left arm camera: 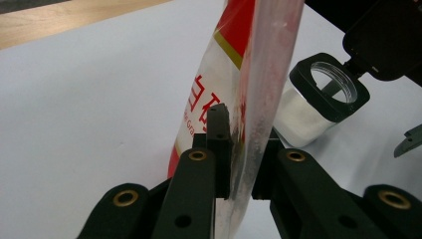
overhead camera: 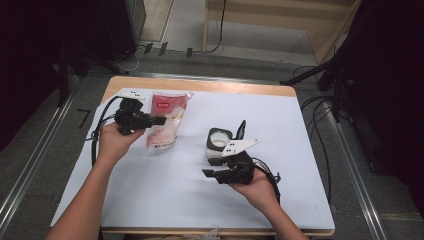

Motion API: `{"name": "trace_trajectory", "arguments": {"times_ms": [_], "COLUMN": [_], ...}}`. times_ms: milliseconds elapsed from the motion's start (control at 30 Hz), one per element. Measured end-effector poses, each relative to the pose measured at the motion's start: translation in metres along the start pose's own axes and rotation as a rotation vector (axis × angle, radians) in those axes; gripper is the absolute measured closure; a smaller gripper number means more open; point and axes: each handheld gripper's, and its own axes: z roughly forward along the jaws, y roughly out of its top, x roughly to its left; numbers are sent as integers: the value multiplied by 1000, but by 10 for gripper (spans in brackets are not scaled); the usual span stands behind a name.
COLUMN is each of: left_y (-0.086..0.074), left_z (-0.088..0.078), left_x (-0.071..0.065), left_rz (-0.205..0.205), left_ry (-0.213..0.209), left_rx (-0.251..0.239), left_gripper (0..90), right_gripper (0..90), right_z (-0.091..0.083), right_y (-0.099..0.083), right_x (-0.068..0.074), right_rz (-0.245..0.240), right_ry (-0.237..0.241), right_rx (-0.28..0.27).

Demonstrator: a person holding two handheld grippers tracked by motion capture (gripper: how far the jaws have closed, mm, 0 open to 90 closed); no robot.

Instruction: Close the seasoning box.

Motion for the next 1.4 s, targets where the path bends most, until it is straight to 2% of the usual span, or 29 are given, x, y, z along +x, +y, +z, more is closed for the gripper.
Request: {"name": "trace_trajectory", "arguments": {"times_ms": [100,333,400,533,667,833,933,1067,1233,1367,1400], "left_y": [-5,-12,-14,-19,-23,-30,-33,-37,-41,-45,-47], "left_z": [-4,-8,-9,-12,-16,-24,-28,-34,-41,-47,-48], "left_x": [0,-2,-2,-5,-4,-6,-6,-5,-4,-4,-5], "left_rz": [-9,11,19,66,66,73,68,51,27,17,23], "left_ry": [-1,-2,-7,-6,-4,12,20,3,-14,-1,14], "left_rx": [-2,-18,-26,-29,-33,-95,-101,-100,-74,-41,-47], "left_gripper": [833,793,773,719,693,615,561,522,497,490,490], "right_gripper": [571,575,575,576,580,591,597,622,676,735,748], "right_z": [0,-3,-3,-5,-7,-10,-12,-17,-26,-33,-35], "right_y": [0,1,1,1,1,2,2,1,-2,-6,-7], "right_x": [0,-3,-4,-6,-9,-9,-10,-12,-13,-15,-15], "right_rz": [3,3,4,10,19,11,11,21,35,45,55], "right_ry": [2,-1,0,-6,-9,-21,-21,-13,-5,-8,-6], "right_rx": [9,8,10,17,14,8,10,11,17,32,36]}}
